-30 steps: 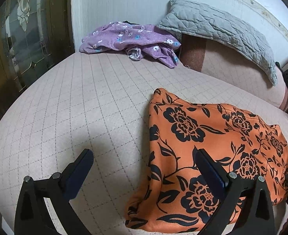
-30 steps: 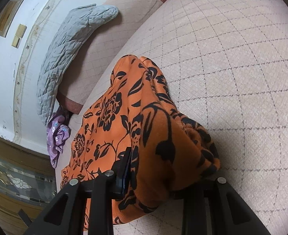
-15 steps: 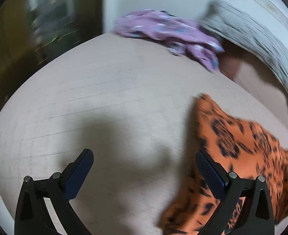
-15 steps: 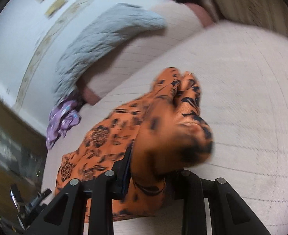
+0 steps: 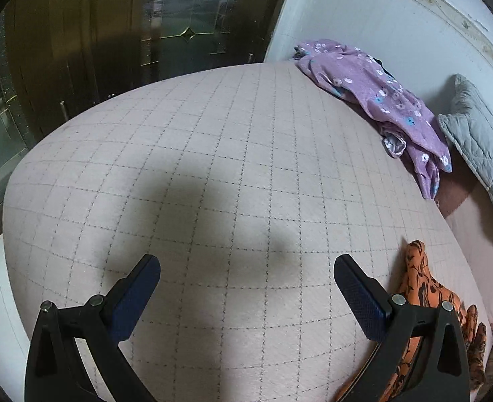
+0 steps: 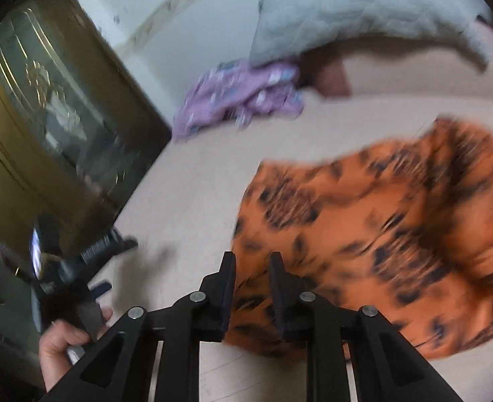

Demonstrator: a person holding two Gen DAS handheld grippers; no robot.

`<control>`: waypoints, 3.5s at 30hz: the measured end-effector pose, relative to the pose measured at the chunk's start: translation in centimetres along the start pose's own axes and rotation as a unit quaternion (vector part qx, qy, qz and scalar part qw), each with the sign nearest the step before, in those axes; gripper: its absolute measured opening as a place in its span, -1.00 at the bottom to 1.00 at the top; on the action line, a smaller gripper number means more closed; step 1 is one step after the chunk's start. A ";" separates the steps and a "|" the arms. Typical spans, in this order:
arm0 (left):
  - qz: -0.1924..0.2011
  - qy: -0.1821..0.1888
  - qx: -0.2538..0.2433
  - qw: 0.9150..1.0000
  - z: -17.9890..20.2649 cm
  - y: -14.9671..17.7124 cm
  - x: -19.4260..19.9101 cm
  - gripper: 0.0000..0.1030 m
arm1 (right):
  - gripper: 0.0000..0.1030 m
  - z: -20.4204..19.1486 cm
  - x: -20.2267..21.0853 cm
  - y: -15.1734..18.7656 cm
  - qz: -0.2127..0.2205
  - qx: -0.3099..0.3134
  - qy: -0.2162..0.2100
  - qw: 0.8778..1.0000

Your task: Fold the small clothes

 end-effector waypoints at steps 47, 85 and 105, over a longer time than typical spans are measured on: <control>-0.014 0.050 -0.070 0.996 6.1 2.8 1.2 1.00 | -0.59 12.9 11.5 -8.1 0.144 -0.071 0.103 0.982; -0.233 0.291 -0.193 0.908 9.9 11.0 5.7 1.00 | 0.00 12.9 3.2 0.4 0.005 -0.053 0.009 0.999; -0.212 0.348 -0.207 0.889 12.8 15.4 7.4 -0.37 | 0.02 13.2 2.2 -0.1 -0.002 -0.067 -0.029 0.997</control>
Point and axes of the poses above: each gripper's, at about its wrist camera, not at the fingertips, and x roughly against the way its jaws point, z to its right, y to its underside, the point moved 5 cm from there along -x, roughly the way its jaws point, and after that the axes turned 4 degrees about x, right-handed, at the moved point
